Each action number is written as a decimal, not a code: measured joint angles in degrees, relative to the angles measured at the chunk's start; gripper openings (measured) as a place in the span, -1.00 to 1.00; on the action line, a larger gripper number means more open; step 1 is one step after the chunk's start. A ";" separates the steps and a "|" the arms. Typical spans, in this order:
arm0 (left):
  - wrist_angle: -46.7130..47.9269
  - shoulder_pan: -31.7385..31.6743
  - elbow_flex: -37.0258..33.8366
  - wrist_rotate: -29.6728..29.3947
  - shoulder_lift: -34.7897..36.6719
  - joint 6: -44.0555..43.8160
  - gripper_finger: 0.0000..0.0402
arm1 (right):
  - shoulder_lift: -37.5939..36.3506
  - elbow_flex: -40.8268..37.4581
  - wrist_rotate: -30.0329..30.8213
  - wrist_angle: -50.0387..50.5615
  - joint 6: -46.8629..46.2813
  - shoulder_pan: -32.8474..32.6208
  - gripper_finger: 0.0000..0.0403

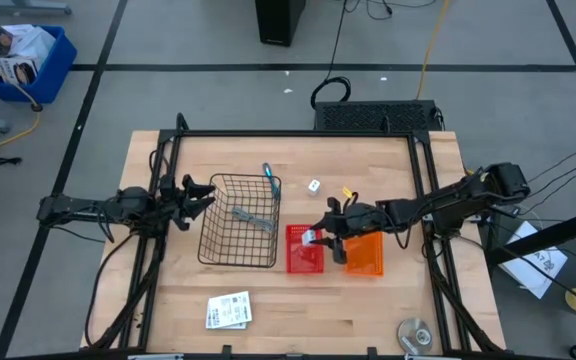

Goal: Pick and place items into bin
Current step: Put the right white charger adapter into the red bin, then put the white adapter into the red bin

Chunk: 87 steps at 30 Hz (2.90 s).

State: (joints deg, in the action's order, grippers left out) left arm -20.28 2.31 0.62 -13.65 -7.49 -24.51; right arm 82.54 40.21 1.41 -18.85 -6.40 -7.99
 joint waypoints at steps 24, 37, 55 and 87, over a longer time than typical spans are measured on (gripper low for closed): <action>-1.00 -0.04 0.00 -0.04 0.02 0.07 0.13 | 5.46 -0.02 -1.44 -3.54 -3.42 0.00 -0.08; -0.76 -0.04 0.00 0.03 0.00 0.02 0.13 | 4.00 0.00 2.18 -13.47 -1.07 2.21 -0.10; 0.45 -0.03 0.00 0.07 0.00 -0.74 0.13 | 3.43 -0.02 11.74 -0.84 -2.00 18.25 0.37; 1.26 -0.04 0.00 -1.46 0.00 0.20 0.13 | 16.33 3.04 3.57 -0.80 -3.42 26.60 0.39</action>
State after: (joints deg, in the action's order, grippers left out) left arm -19.02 2.27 0.62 -15.11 -7.49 -24.31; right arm 98.88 43.24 4.98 -19.65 -9.83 18.61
